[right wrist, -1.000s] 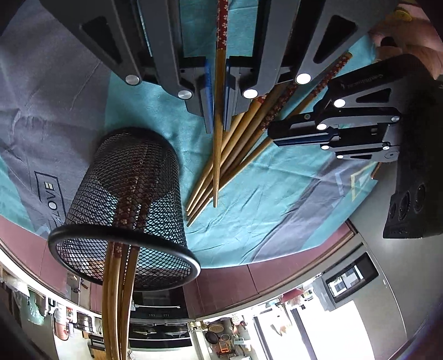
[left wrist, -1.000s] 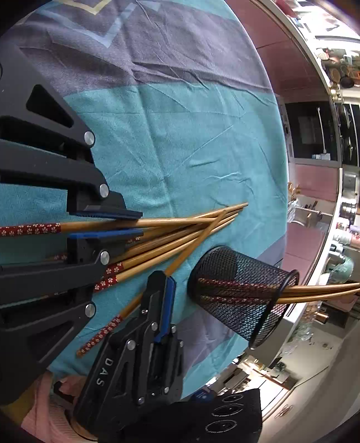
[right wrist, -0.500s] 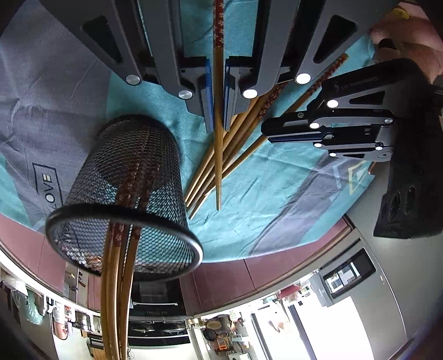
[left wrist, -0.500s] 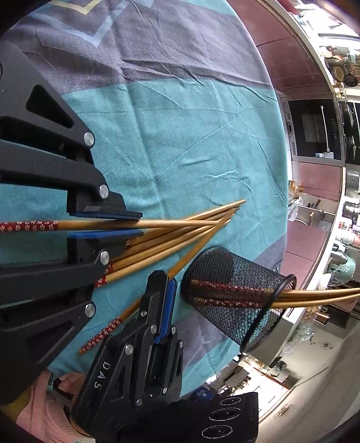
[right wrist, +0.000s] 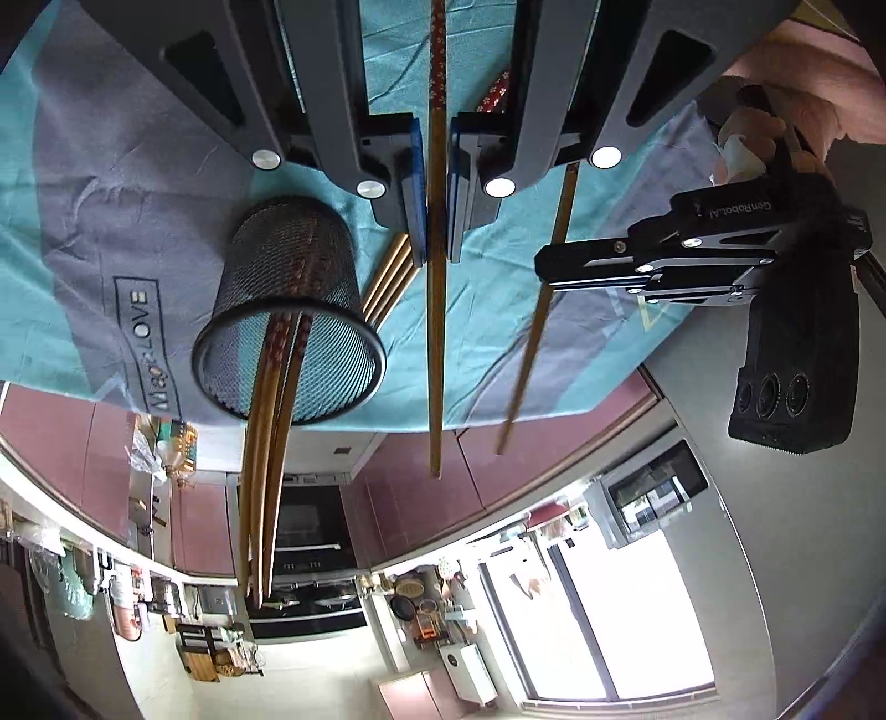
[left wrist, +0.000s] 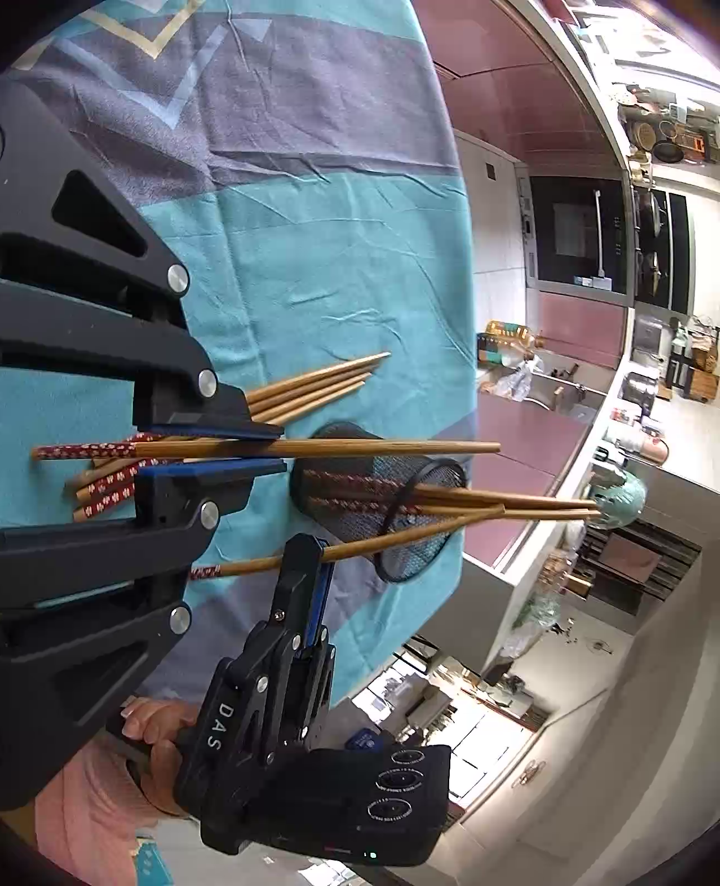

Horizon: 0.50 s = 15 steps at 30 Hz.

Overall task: Organize utensils
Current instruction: 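Lift the grasped chopstick upright with the left gripper toward the cup, then carry the upright chopstick over the mesh cup and lower it in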

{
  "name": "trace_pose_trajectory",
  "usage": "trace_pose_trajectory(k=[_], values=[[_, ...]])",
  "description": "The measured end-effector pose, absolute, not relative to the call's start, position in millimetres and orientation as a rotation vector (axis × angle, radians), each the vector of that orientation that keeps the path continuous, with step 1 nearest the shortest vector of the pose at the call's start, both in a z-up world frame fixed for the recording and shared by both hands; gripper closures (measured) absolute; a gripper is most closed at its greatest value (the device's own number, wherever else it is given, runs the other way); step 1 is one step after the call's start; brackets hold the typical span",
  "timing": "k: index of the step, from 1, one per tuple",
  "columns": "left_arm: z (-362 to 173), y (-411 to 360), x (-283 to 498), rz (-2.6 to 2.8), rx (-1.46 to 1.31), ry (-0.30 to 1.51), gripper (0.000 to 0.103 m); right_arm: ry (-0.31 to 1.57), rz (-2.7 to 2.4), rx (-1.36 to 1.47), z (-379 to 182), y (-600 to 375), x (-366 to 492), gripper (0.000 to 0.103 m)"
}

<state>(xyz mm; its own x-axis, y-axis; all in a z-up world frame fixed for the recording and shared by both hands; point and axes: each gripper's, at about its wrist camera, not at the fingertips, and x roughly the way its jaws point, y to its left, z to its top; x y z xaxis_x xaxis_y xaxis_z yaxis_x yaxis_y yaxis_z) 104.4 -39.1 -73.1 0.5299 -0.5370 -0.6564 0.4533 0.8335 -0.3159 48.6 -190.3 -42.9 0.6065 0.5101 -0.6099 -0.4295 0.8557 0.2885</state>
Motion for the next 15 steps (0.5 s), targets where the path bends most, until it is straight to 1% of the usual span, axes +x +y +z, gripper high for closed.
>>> trace_pose_trajectory(k=[15], values=[[-13, -33, 87, -0.658, -0.170, 0.657, 0.096, 0.594, 0.521, 0.138, 5, -220, 42, 0.097]])
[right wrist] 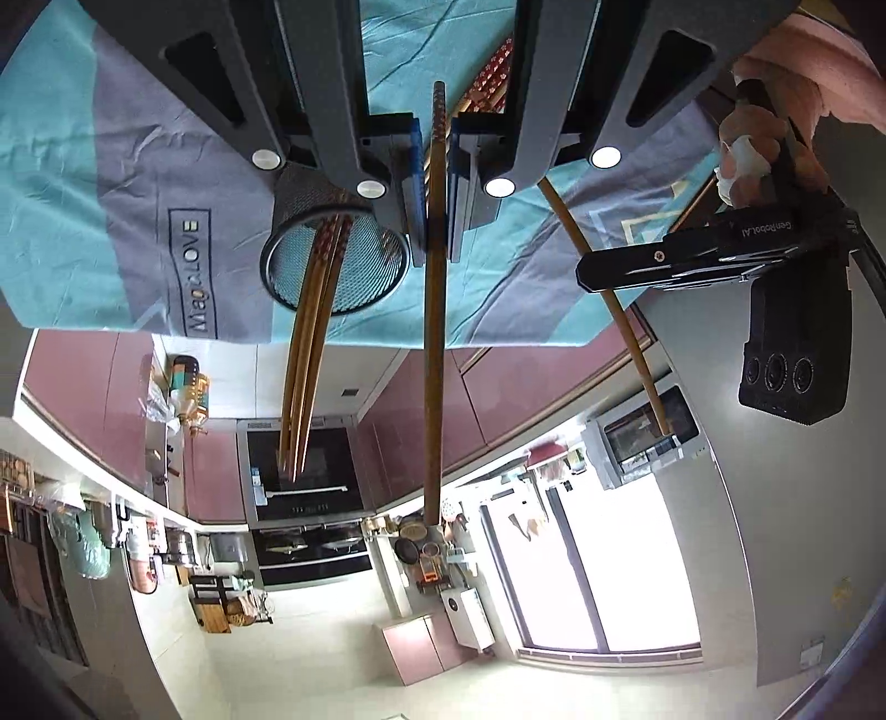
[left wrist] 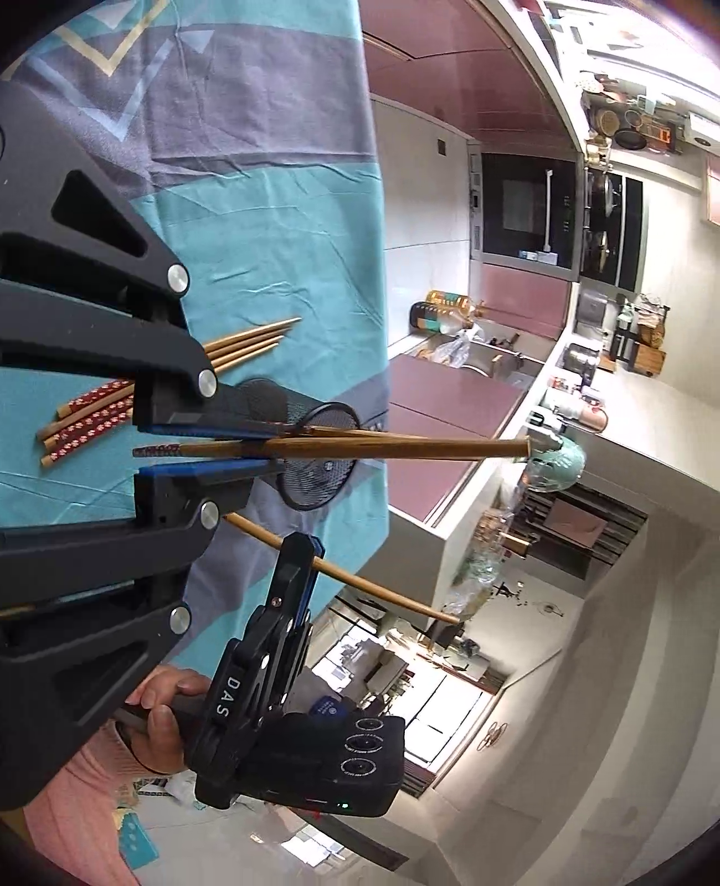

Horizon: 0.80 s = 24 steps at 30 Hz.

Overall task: Organize utensils
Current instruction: 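Carry the upright chopstick over the mesh cup and lower it in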

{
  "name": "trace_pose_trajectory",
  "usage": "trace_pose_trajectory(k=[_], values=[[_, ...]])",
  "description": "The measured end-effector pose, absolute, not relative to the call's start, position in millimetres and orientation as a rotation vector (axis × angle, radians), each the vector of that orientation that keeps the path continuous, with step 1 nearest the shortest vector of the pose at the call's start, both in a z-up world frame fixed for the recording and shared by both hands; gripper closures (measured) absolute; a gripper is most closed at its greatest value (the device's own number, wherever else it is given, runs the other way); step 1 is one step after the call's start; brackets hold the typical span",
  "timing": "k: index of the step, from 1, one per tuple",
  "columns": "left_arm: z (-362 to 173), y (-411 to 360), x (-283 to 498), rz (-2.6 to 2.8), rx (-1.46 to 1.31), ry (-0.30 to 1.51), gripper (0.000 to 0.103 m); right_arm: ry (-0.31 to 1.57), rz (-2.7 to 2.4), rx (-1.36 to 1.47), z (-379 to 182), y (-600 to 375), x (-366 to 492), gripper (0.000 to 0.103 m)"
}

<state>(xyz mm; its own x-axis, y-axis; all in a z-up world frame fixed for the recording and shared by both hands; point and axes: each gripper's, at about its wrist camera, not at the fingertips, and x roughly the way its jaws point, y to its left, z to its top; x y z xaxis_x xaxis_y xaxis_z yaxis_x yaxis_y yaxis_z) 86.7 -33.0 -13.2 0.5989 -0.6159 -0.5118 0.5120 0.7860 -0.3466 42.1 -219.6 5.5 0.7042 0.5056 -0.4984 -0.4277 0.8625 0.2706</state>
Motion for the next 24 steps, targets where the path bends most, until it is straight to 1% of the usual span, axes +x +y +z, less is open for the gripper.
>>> trace_pose_trajectory(k=[9, 24], values=[[12, -42, 101, -0.656, -0.191, 0.593, 0.096, 0.535, 0.502, 0.132, 30, -228, 48, 0.097], [59, -67, 111, -0.652, -0.134, 0.481, 0.096, 0.456, 0.469, 0.100, 62, -230, 62, 0.097]])
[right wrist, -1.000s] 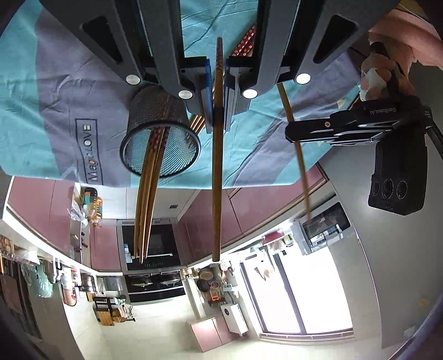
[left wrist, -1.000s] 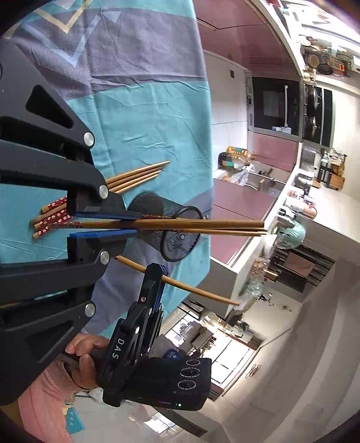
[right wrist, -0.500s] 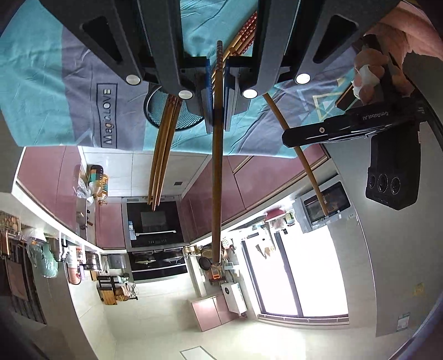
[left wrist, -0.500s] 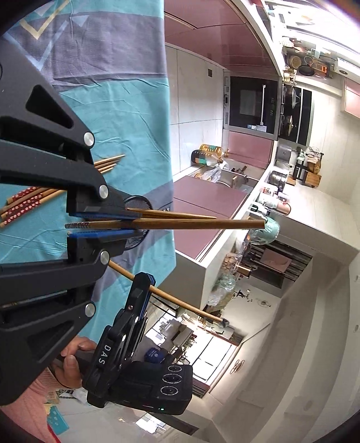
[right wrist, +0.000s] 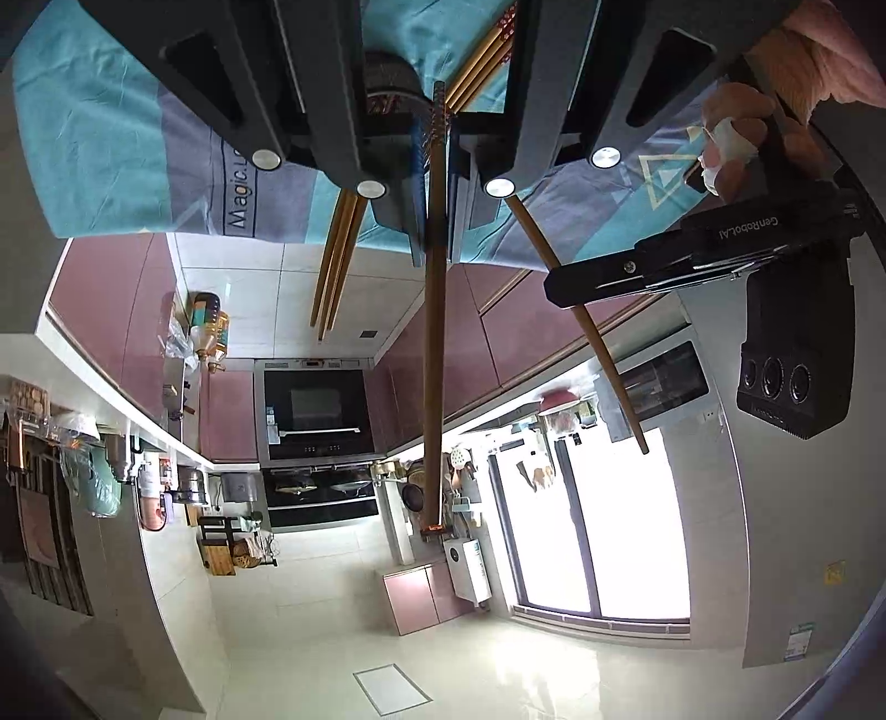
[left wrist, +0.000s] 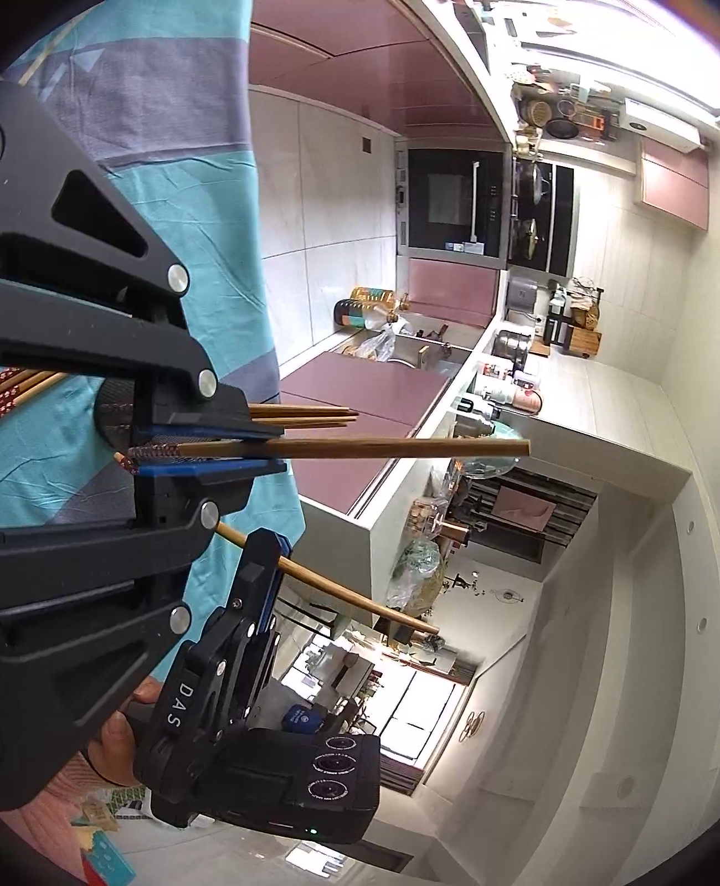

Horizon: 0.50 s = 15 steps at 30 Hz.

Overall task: Organize utensils
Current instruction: 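Carry the upright chopstick over the mesh cup and lower it in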

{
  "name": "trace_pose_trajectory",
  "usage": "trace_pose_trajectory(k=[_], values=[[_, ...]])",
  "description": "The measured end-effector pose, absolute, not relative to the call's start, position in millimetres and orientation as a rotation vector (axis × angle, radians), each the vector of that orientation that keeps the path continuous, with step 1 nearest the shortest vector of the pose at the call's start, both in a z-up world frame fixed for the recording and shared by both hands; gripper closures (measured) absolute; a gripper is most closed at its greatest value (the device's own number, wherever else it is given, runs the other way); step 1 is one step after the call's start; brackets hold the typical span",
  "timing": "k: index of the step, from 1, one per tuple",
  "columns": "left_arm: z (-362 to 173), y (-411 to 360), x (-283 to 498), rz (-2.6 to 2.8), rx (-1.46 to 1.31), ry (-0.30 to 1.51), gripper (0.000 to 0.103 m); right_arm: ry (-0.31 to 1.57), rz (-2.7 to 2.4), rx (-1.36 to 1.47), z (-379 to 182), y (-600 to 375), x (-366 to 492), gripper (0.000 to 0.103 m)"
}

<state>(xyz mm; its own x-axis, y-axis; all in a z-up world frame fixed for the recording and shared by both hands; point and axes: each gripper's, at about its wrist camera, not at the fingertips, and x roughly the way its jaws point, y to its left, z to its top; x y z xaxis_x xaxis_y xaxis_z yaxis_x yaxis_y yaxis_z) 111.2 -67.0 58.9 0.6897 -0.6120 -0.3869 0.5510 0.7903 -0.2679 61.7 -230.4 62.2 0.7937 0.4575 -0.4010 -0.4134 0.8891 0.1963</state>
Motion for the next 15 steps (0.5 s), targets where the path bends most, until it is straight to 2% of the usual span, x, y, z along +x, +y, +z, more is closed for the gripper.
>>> trace_pose_trajectory(k=[9, 15], values=[[72, -88, 113, -0.639, -0.074, 0.460, 0.096, 0.443, 0.431, 0.095, 66, -234, 77, 0.097], [62, -108, 120, -0.607, 0.022, 0.488, 0.096, 0.486, 0.410, 0.093, 51, -233, 94, 0.097]])
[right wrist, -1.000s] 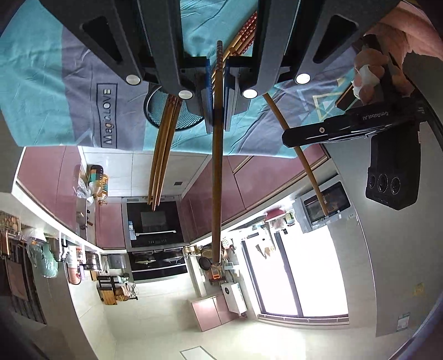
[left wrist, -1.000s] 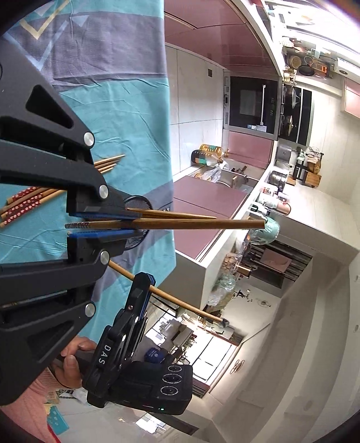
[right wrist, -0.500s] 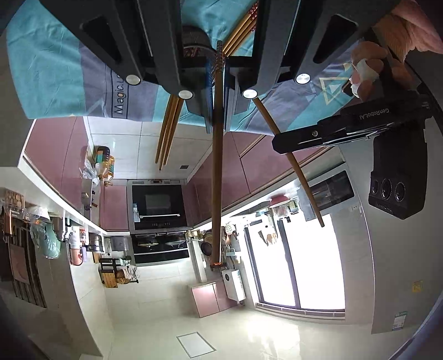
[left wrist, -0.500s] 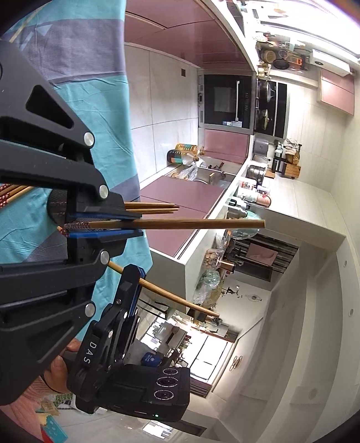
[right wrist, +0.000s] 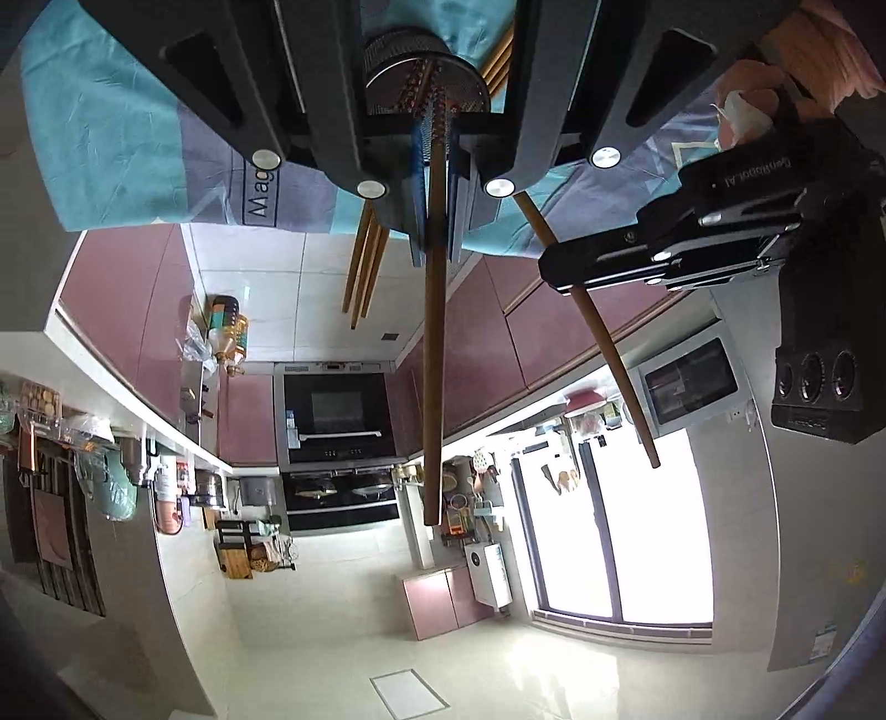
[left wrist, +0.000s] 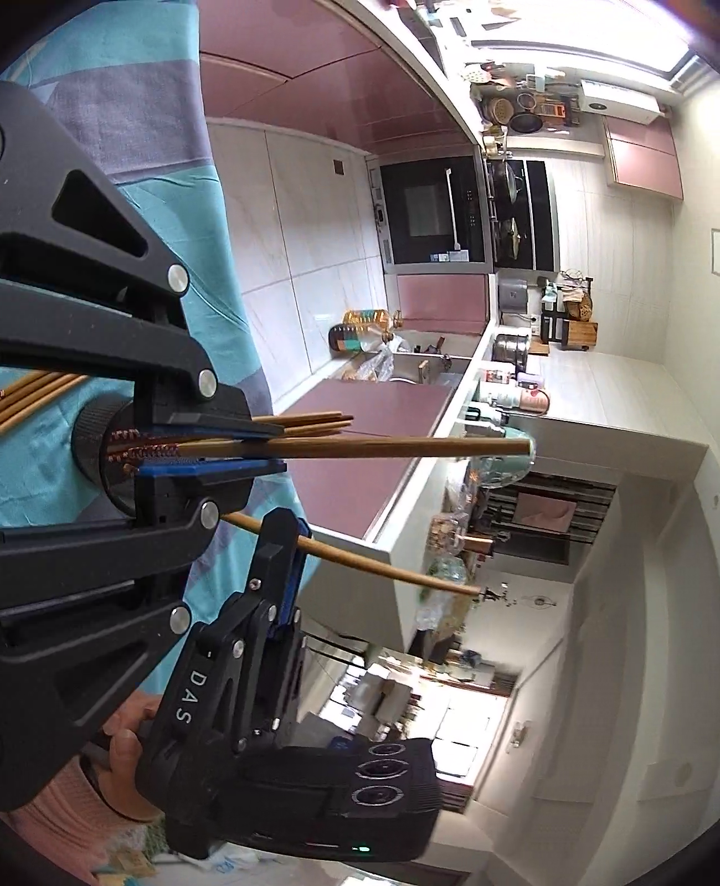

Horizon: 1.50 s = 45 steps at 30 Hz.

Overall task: Organize utensils
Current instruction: 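Carry the upright chopstick over the mesh cup and lower it in, then open the left gripper to release the chopstick into the cup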

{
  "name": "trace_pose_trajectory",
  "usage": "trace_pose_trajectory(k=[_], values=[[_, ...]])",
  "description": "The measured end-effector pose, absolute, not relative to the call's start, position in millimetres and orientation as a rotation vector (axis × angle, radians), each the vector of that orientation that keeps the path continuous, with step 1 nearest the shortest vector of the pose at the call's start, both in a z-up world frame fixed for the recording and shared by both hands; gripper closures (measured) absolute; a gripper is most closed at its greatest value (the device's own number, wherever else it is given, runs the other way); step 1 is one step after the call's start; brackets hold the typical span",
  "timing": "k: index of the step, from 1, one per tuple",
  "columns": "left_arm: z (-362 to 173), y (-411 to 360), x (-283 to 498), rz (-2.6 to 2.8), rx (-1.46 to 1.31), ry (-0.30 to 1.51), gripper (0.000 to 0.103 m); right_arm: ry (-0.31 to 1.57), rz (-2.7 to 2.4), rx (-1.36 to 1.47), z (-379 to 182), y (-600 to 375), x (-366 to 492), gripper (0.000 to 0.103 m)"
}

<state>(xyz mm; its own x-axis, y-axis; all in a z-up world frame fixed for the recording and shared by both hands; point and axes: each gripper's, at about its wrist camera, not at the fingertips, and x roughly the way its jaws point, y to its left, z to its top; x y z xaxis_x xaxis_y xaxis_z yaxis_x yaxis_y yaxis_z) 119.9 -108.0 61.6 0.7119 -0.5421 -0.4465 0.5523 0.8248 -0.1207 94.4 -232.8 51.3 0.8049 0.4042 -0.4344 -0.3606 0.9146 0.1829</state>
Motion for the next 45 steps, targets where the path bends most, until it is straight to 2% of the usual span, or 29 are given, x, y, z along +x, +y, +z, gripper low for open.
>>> trace_pose_trajectory(k=[20, 31, 43, 45], values=[[9, -127, 156, -0.603, 0.097, 0.710, 0.096, 0.676, 0.392, 0.086, 5, -230, 119, 0.097], [-2, -132, 175, -0.615, 0.085, 0.758, 0.095, 0.750, 0.376, 0.117, -13, -233, 137, 0.095], [-9, -114, 174, -0.573, 0.008, 0.740, 0.082, 0.705, 0.372, 0.146, -9, -239, 124, 0.086], [-8, -105, 166, -0.563, -0.003, 0.713, 0.073, 0.681, 0.380, 0.137, -5, -237, 117, 0.080]])
